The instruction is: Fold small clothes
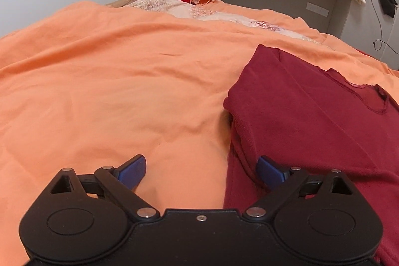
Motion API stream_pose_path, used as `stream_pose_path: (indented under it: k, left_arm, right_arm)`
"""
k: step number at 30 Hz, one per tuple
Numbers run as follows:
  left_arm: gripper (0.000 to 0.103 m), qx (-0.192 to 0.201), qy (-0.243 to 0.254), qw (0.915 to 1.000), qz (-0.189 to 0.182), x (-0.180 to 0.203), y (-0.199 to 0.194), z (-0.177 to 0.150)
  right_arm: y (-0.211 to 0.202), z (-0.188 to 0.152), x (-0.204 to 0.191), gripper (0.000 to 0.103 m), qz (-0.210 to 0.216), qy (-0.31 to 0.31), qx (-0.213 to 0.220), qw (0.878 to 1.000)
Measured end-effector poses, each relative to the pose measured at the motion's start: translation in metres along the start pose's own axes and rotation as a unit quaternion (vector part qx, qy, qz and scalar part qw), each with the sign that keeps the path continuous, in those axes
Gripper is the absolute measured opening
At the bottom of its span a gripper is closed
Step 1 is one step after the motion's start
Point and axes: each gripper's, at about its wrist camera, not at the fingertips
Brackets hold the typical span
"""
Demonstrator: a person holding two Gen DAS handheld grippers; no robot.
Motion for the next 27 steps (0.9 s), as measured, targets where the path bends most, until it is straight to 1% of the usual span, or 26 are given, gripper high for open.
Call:
stream_pose_path:
  k: [1,5,9,12,15,17,20,22,25,27]
  left_arm:
    - [0.100,0.000,0.005,1.0000,0.001,-0.001,-0.002,-0.005]
    - [0.101,-0.002,0.036,0.9993,0.008,-0.002,-0.013,-0.022]
    - [0.101,0.005,0.032,0.9995,0.002,-0.015,-0.037,-0.034]
    - [0.102,0.016,0.027,0.9995,-0.003,-0.025,-0.058,-0.045]
    - [0.102,0.026,0.044,0.9987,-0.004,-0.030,-0.082,-0.068]
    - [0.102,0.030,0.062,0.9976,-0.001,-0.031,-0.097,-0.082]
    - [0.102,0.036,0.078,0.9963,0.002,-0.032,-0.117,-0.097]
    - [0.102,0.037,0.083,0.9958,-0.009,-0.032,-0.133,-0.102]
    - [0.102,0.052,0.091,0.9940,-0.031,-0.036,-0.164,-0.107]
    - [0.102,0.076,0.105,0.9908,-0.039,-0.039,-0.188,-0.113]
  right_arm:
    - [-0.002,0.000,0.003,0.103,0.003,0.009,-0.001,1.000]
    - [-0.014,-0.004,0.009,0.103,-0.002,0.022,-0.004,1.000]
    - [-0.027,-0.017,0.002,0.103,-0.029,-0.002,-0.018,0.999]
    - [-0.049,-0.031,-0.006,0.103,-0.049,-0.021,0.001,0.999]
    - [-0.070,-0.045,-0.013,0.103,-0.063,-0.032,0.019,0.997]
    - [-0.082,-0.054,-0.017,0.103,-0.065,-0.033,0.023,0.997]
    - [-0.102,-0.060,-0.017,0.103,-0.060,-0.029,0.027,0.997]
    - [-0.119,-0.060,-0.014,0.103,-0.052,-0.016,0.029,0.998]
    - [-0.151,-0.059,-0.010,0.103,-0.024,-0.003,0.059,0.998]
    - [-0.171,-0.060,-0.012,0.103,-0.011,-0.019,0.079,0.997]
Point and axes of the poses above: each gripper's, at about its wrist camera, not at the fingertips, and y roughly the way its jaws point, x to its right, z to its top, and after that the axes turned 7 degrees about -z, right-handed
